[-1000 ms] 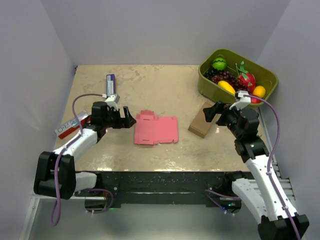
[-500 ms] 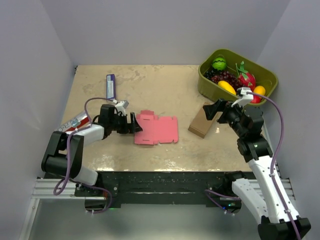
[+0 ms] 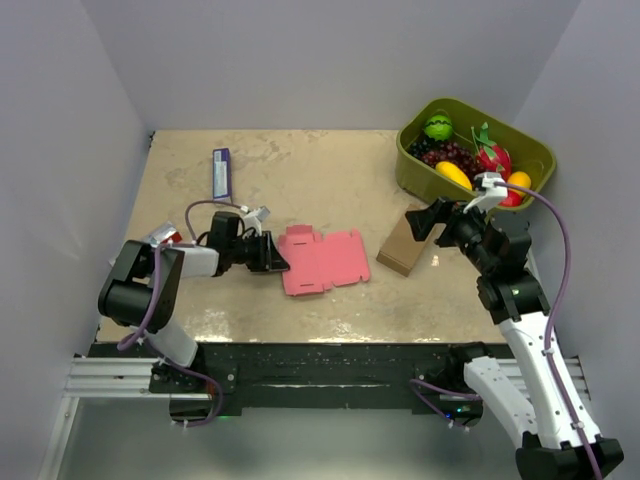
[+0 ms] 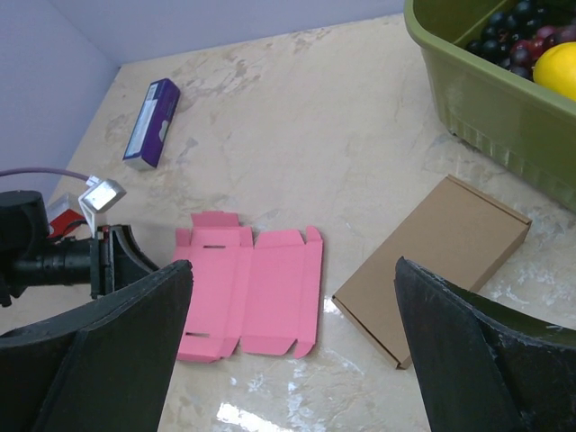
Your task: Fold the paper box
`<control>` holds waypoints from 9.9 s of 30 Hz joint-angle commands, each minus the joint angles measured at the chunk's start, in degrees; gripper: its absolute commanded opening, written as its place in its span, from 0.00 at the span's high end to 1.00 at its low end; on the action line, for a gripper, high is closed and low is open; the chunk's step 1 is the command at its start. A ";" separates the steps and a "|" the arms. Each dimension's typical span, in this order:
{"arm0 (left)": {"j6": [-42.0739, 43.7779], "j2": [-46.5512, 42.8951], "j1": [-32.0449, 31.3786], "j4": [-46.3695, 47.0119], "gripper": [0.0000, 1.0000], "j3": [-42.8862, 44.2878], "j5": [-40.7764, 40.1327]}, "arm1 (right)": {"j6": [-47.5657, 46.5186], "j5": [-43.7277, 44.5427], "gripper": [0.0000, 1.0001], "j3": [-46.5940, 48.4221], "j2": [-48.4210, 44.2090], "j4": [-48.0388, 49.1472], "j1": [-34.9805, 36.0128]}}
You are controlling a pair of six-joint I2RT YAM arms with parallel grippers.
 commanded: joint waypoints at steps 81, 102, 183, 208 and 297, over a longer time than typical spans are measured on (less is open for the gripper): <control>19.97 -40.05 -2.83 -17.67 0.11 6.88 -12.09 | -12.34 26.41 1.00 5.58 20.74 9.78 37.02; -2.36 -41.55 -2.92 3.15 0.14 -4.72 -5.84 | -9.87 24.22 1.00 3.73 9.22 10.05 37.02; 26.29 -24.93 -9.86 -20.66 1.00 9.34 6.20 | -23.93 4.18 0.37 10.50 31.88 3.11 39.04; 2.92 -40.50 -10.12 2.87 0.28 -11.21 -19.47 | -20.60 17.18 1.00 3.82 31.10 8.82 39.39; 4.24 -16.05 -32.27 32.95 0.33 -17.81 -36.25 | -18.22 38.19 1.00 0.57 40.33 15.15 47.22</control>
